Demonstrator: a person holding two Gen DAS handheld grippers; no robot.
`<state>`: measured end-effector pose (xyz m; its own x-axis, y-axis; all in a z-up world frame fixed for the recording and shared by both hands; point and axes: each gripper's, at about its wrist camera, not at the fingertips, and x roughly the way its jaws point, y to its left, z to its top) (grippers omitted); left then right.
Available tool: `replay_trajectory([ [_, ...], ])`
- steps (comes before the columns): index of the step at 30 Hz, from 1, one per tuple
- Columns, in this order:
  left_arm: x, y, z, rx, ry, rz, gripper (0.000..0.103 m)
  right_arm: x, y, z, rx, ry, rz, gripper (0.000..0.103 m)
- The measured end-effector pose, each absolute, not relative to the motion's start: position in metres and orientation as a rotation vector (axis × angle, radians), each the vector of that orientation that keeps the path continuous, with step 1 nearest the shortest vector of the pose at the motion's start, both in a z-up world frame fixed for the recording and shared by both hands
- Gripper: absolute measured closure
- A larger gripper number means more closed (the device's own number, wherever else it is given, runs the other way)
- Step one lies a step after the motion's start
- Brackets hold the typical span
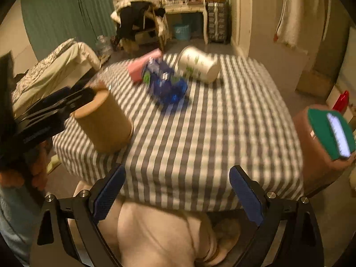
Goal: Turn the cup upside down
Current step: 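Lower the upright cup onto the table and open the left gripper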
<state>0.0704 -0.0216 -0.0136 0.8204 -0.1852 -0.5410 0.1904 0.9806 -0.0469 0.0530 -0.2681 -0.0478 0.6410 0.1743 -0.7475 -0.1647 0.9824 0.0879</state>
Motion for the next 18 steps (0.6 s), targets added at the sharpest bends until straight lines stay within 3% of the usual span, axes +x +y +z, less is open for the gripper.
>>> replay_trajectory([
  [10,0.018,0.016,0.022,-0.058,0.559,-0.03,0.006,0.04,-0.252,0.014,-0.026,0.626,0.152,0.008],
  [12,0.009,0.019,0.026,-0.059,0.538,-0.004,0.0,0.036,-0.248,0.02,-0.031,0.599,0.156,0.008],
  [18,-0.008,0.025,0.023,-0.061,0.505,0.029,0.0,0.022,-0.237,0.029,-0.045,0.532,0.145,0.008],
])
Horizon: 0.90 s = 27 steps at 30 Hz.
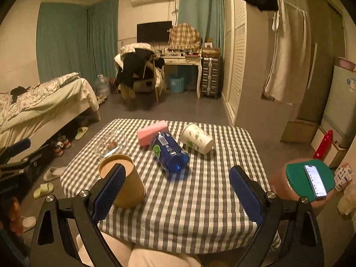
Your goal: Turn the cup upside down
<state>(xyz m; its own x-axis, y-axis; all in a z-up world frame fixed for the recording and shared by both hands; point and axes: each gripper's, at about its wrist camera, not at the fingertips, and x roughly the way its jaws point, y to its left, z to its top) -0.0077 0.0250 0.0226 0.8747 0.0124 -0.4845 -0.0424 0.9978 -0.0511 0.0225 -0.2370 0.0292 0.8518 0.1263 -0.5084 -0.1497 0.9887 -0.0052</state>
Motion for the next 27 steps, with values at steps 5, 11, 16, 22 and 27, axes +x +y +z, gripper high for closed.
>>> replay_trajectory([
  [5,-0.015,0.024,0.005,-0.05,0.521,0.053,0.0,0.012,-0.233,0.018,-0.043,0.522,0.145,0.008],
  [11,-0.016,0.017,-0.01,-0.036,0.547,0.061,0.0,0.01,-0.234,0.001,-0.039,0.55,0.144,0.007],
  [16,-0.018,0.012,-0.013,-0.016,0.547,0.068,0.0,0.012,-0.238,-0.01,-0.026,0.552,0.133,0.005],
  [22,-0.016,0.01,-0.018,-0.003,0.556,0.077,0.0,0.016,-0.242,-0.02,-0.017,0.566,0.123,0.003],
  [27,-0.015,0.011,-0.021,-0.005,0.561,0.086,0.0,0.019,-0.245,-0.025,-0.01,0.571,0.108,0.002],
])
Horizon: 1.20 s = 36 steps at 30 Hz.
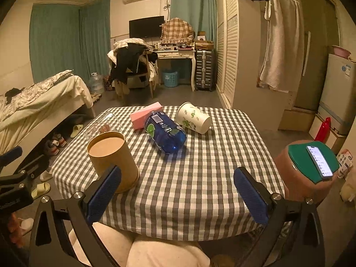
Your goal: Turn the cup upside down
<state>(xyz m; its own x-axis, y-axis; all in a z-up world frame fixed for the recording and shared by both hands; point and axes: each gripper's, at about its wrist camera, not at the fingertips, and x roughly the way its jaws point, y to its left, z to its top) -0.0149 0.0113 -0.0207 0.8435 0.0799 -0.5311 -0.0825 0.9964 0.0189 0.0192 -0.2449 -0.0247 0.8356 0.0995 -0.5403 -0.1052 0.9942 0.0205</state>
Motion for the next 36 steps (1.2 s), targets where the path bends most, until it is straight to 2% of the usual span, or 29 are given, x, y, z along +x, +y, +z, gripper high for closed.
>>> replay_trajectory([
  [36,-0.0155,0.0114,-0.021,0.005,0.55,0.1,0.0,0.0174,-0.2415,-0.0284,-0.04,0.561,0.083,0.0],
])
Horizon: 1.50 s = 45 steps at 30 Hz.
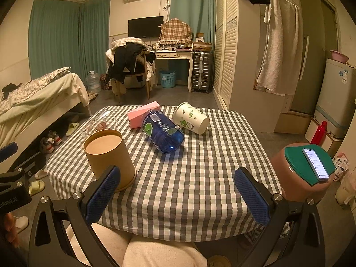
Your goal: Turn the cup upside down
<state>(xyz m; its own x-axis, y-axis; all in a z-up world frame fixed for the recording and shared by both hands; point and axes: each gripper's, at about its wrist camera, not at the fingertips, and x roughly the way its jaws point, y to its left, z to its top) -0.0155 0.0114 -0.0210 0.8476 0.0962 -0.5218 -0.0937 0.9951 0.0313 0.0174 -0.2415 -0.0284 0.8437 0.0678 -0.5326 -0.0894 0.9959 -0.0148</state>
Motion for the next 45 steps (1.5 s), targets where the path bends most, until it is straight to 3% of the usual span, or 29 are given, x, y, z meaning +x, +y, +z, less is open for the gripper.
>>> replay_trajectory([
  [45,-0.0174,0.0115,-0.0259,0.012,0.567,0.099,0.0,0.0184,-0.2396,-0.0317,-0.055,0.576,0.085,0.0],
])
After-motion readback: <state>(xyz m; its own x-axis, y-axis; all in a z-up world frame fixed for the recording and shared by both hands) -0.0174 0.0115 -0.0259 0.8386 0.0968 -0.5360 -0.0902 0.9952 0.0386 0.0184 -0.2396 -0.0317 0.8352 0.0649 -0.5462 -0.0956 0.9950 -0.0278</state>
